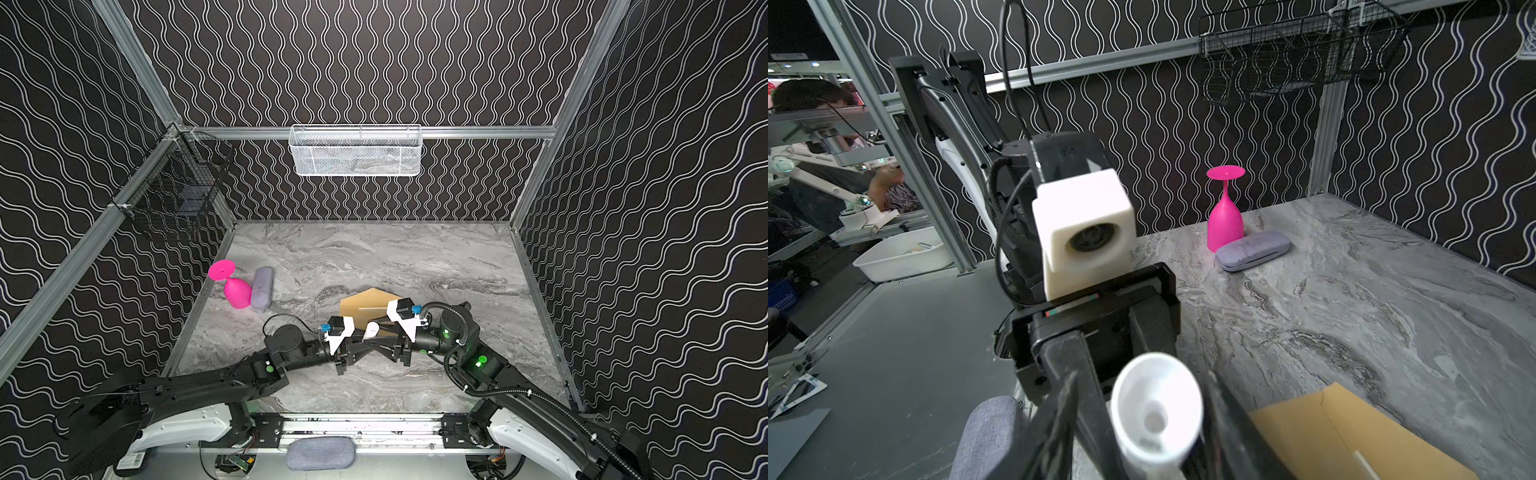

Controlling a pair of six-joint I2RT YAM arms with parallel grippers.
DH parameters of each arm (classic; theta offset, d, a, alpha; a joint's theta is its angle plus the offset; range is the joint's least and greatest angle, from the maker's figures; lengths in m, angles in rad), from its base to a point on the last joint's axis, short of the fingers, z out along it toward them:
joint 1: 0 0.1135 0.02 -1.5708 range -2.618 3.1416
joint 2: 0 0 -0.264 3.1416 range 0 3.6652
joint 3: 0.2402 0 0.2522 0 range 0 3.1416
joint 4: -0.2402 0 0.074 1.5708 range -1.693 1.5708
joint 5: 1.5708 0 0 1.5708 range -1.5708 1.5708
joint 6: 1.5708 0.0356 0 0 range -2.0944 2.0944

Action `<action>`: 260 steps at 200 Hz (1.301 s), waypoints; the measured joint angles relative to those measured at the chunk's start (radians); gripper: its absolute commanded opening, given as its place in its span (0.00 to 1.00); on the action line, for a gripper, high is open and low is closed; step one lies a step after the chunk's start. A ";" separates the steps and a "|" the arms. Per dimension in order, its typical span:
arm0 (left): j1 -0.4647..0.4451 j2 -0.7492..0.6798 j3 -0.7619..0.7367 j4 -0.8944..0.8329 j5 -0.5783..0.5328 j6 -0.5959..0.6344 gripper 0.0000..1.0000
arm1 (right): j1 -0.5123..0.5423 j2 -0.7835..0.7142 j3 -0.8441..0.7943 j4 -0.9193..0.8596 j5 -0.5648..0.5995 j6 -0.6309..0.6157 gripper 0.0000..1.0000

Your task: Place the letter into the envelope and seal it

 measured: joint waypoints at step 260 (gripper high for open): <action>0.018 -0.063 0.011 -0.190 -0.304 -0.122 0.89 | 0.013 0.188 -0.126 0.157 0.363 0.000 0.00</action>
